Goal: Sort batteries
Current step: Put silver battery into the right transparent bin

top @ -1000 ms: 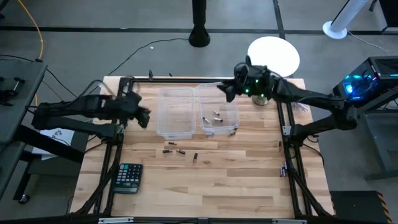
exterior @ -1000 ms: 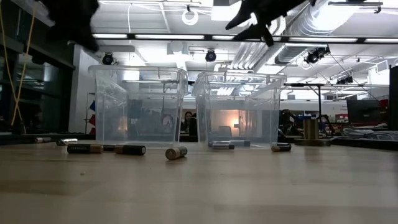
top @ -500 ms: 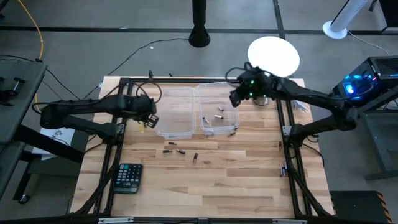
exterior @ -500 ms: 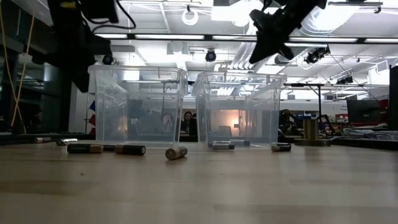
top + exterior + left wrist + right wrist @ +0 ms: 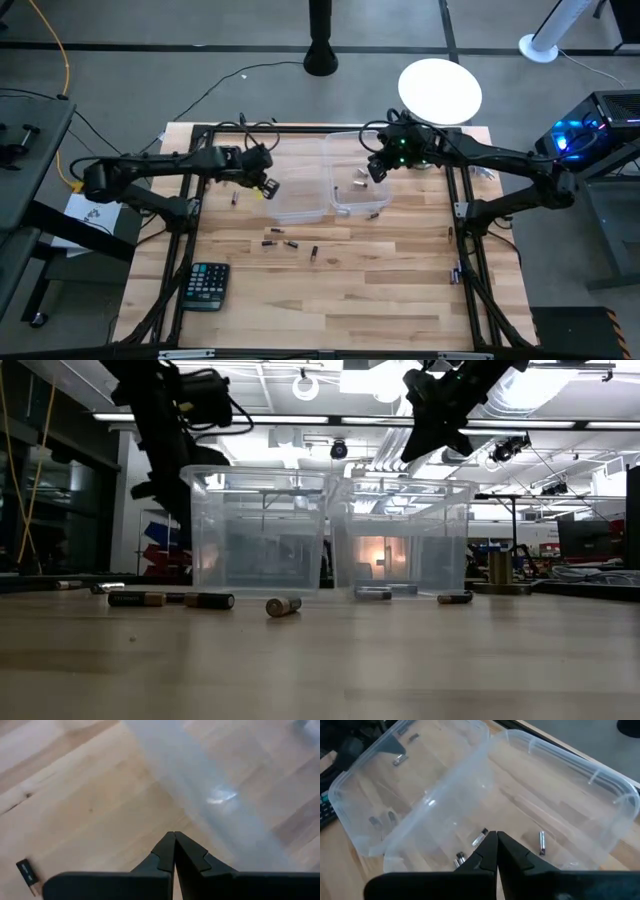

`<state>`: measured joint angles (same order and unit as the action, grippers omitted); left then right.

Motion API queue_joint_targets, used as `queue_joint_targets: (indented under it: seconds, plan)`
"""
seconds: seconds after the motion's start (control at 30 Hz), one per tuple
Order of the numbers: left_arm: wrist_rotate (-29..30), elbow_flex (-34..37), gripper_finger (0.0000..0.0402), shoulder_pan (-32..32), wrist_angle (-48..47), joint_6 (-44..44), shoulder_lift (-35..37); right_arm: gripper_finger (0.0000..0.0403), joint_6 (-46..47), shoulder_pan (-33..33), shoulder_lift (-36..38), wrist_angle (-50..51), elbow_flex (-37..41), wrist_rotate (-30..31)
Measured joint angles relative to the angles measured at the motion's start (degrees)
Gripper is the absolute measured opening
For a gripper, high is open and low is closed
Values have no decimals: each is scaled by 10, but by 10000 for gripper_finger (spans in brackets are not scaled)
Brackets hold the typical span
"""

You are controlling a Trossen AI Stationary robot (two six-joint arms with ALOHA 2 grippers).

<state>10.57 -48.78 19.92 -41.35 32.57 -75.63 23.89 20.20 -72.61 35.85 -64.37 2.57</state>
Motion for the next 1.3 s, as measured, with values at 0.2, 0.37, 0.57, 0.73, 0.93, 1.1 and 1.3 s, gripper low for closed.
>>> queue_joint_targets:
  seconds: [0.2, 0.37, 0.57, 0.73, 0.93, 1.1, 1.3]
  plan:
    - [23, -36, 0, 10, -86, -11, 10, 0, -4, 1, 1, 0, 0, 0]
    - [57, -37, 0, 19, -221, 29, 54, 0, -4, 1, 1, -2, 0, 0]
    - [92, -32, 17, 19, -253, 103, 100, 0, -4, 1, 1, -9, 0, 0]
    - [56, 27, 52, 19, -237, 114, 121, 0, -4, 1, 1, -9, 0, -1]
    - [28, 98, 110, 29, -169, 177, 126, 0, -10, 1, 1, -11, 0, -9]
    - [6, 135, 148, 54, -102, 187, 115, 0, -10, 1, 1, -26, 0, -9]
    - [-10, 164, 165, 79, -56, 188, 91, 0, -9, 1, 1, -28, 0, -9]
